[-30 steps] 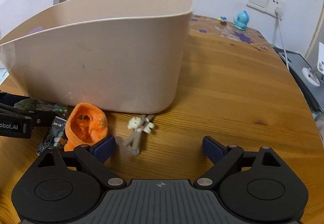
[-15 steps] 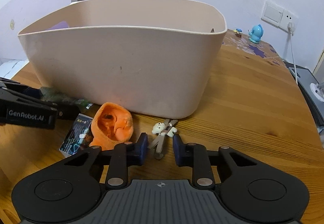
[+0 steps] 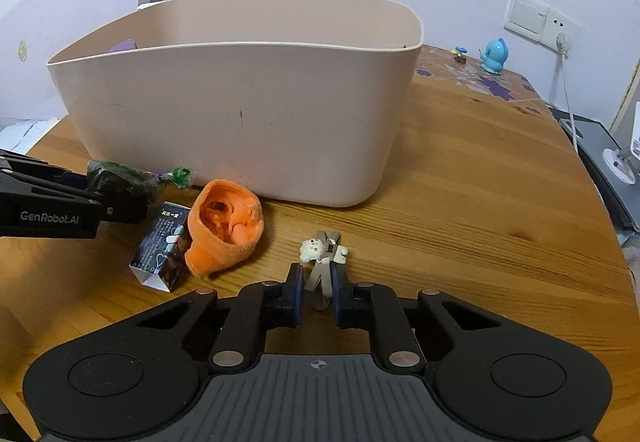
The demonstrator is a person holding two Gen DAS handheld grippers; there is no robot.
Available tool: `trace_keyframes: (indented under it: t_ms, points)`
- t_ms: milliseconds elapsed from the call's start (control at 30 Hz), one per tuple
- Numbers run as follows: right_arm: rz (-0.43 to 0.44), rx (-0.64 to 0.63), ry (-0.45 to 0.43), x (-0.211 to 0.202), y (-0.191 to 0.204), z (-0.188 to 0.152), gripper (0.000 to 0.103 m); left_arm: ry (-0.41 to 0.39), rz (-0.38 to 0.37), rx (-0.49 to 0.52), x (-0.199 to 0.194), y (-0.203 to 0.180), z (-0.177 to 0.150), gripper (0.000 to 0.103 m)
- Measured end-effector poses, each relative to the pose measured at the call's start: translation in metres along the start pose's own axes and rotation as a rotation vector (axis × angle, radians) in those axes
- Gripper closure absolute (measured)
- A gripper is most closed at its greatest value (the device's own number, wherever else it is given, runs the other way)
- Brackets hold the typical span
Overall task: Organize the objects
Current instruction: 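Grasp the green snack bag with left tool while right tool grasps the figurine keychain, then drop the snack bag into the basket with left tool while right tool drops the keychain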
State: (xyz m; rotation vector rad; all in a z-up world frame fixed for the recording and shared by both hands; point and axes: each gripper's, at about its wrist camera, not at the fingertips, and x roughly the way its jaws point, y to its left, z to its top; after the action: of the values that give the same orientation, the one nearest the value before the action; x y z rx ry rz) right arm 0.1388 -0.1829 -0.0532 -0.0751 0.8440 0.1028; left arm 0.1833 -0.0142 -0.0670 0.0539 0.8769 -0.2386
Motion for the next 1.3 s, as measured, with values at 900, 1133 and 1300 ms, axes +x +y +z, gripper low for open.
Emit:
trace_keyframes:
  t_ms: [900, 1133, 1300]
  points:
    - [-0.045, -0.031, -0.312, -0.134, 0.005, 0.012, 0.089, -0.266, 0.068, -0.001, -0.132, 0.013, -0.001, 0.064]
    - [-0.043, -0.011, -0.401, -0.137, 0.005, 0.039, 0.089, -0.328, 0.077, -0.006, -0.146, 0.011, 0.021, 0.064]
    - [-0.044, -0.010, -0.444, -0.132, 0.004, 0.062, 0.089, -0.335, 0.075, 0.017, -0.137, 0.007, 0.043, 0.064]
